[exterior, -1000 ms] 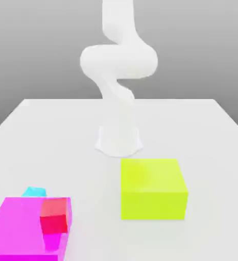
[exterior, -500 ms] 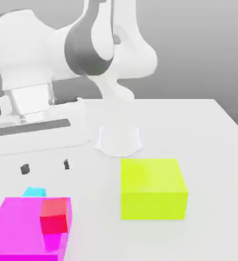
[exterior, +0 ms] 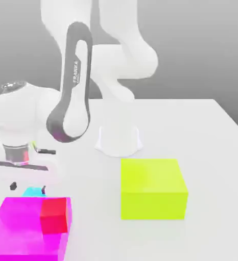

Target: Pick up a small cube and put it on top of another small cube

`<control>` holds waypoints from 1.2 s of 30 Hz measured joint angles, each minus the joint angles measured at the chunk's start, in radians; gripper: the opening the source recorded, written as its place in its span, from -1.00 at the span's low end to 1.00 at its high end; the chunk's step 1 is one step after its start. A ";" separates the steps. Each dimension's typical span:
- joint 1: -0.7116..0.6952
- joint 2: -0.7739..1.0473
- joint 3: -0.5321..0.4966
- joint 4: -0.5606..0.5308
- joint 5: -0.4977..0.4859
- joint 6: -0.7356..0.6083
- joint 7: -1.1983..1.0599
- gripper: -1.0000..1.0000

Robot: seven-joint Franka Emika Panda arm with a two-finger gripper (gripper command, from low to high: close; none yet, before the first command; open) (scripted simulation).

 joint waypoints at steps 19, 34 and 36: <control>0.078 -0.115 -0.121 -0.033 -0.197 -0.071 0.148 -1.00; 0.004 0.013 -0.132 0.219 -0.421 -0.432 -0.210 -1.00; -0.027 0.048 -0.122 0.281 -0.428 -0.473 -0.308 -1.00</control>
